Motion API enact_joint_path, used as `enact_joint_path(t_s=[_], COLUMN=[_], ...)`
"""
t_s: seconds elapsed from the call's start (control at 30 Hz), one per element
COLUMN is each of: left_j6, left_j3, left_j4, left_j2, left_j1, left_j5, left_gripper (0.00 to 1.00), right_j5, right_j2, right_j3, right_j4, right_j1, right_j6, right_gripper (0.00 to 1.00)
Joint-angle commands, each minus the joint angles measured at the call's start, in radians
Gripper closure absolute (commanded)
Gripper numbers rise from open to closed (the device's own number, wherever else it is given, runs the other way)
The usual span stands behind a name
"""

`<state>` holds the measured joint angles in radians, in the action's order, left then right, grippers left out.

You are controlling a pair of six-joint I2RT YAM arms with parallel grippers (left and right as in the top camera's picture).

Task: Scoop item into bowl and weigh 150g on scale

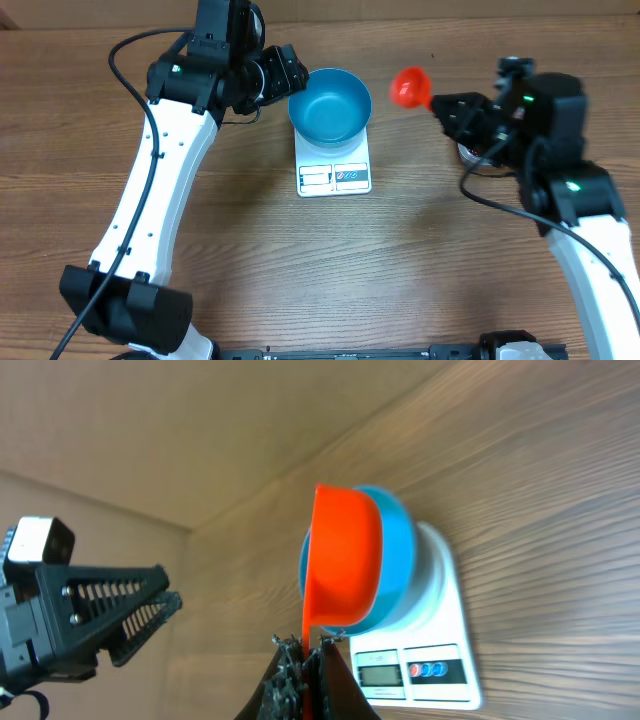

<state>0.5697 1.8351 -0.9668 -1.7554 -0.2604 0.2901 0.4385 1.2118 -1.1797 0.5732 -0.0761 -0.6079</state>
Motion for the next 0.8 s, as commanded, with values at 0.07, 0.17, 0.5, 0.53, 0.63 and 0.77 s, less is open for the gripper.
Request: enact_joint_path(t_s=[0.07, 0.17, 0.5, 0.53, 0.63, 0.77], left_j6=[-0.200, -0.204, -0.169, -0.165, -0.143, -0.128], left_j3=[0.010, 0.010, -0.003, -0.008, -0.025, -0.038], left_j4=[-0.015, -0.045, -0.145, -0.147, -0.143, -0.139], left_j2=[0.130, 0.163, 0.174, 0.174, 0.174, 0.174], left_j1=[-0.039, -0.074, -0.231, -0.247, -0.293, -0.335], left_j5=[0.009, -0.039, -0.167, -0.184, -0.219, -0.224], left_gripper=[0.21, 0.20, 0.20, 0.19, 0.19, 0.19], right_j5=[0.027, 0.027, 0.027, 0.027, 0.027, 0.027], right_j2=[-0.105, -0.137, -0.168, -0.168, -0.168, -0.168], right_j3=[-0.026, -0.026, -0.026, -0.026, -0.026, -0.026], right_j4=[0.082, 0.143, 0.278, 0.286, 0.297, 0.297], right_j1=[0.106, 0.167, 0.315, 0.320, 0.325, 0.325], right_j6=[0.097, 0.127, 0.193, 0.198, 0.203, 0.203], right_gripper=[0.96, 0.96, 0.96, 0.96, 0.96, 0.96])
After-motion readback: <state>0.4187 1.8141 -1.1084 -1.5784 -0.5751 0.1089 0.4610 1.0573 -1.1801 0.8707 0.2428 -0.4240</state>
